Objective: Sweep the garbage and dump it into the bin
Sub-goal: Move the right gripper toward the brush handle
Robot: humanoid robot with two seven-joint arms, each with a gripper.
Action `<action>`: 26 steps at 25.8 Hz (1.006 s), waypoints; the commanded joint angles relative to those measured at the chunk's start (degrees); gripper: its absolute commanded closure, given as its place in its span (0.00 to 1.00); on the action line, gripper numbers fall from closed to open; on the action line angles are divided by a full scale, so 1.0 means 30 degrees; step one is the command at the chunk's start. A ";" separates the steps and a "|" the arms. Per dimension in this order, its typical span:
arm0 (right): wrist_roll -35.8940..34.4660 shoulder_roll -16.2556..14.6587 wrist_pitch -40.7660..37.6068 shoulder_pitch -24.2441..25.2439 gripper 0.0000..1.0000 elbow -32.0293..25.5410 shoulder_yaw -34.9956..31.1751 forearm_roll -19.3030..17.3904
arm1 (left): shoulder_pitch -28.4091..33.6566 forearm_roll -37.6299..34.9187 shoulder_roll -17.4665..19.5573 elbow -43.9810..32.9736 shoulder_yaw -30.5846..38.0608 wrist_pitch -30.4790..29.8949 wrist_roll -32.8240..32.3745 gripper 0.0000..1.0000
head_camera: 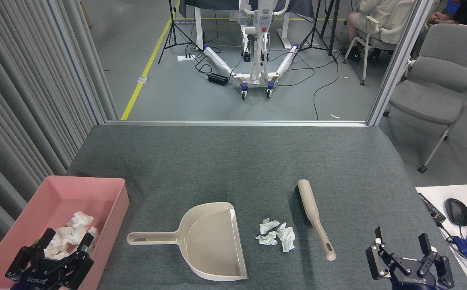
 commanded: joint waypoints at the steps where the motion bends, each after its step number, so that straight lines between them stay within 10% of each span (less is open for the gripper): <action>1: 0.0185 0.0552 -0.0132 -0.0027 0.02 0.0011 0.1314 0.0081 | 0.0013 0.0057 -0.0024 0.0021 0.0000 0.0461 -0.0157 0.00; 26: 0.0214 0.0904 0.0073 0.0265 0.02 0.0099 0.1988 0.0227 | -0.0192 0.0204 -0.0024 -0.0038 0.0029 0.0725 -0.0450 0.01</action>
